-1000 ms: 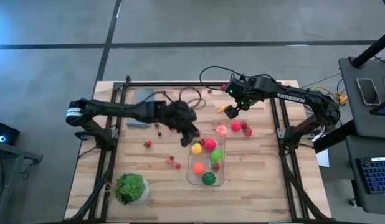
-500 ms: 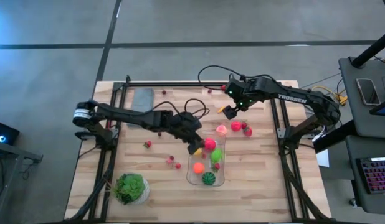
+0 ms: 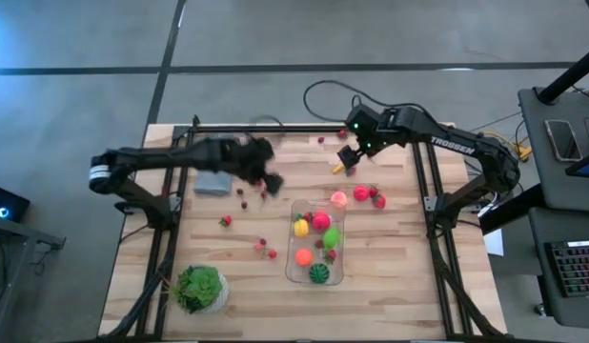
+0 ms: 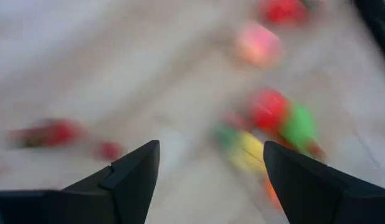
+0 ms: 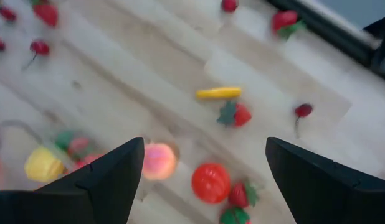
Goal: Pick and placing Produce into tupperware
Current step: Put the cherry into the transparent bin
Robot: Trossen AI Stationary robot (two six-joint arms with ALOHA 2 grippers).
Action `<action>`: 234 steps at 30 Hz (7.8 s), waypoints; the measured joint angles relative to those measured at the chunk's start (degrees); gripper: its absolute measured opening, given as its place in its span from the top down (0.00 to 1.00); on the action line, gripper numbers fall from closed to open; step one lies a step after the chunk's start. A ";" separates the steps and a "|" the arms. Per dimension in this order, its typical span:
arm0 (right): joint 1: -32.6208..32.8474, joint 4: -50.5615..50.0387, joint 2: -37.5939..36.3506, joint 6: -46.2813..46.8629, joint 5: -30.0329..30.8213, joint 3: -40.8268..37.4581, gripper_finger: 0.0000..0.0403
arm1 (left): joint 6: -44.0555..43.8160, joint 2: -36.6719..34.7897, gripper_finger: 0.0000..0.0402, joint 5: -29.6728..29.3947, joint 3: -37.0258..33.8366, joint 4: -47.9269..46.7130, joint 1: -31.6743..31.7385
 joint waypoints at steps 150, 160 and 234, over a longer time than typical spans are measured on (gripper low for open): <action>10.30 -10.00 2.19 27.92 -14.23 -20.13 0.53 | 39.04 6.69 0.32 7.31 -6.09 10.47 24.58; 3.46 -9.33 2.08 21.51 -12.83 -21.89 0.53 | 26.25 13.86 0.32 2.02 -3.01 11.08 30.69; -11.45 1.45 1.90 -2.93 -1.43 -11.46 0.54 | -4.78 29.07 0.72 -7.57 0.58 11.09 35.44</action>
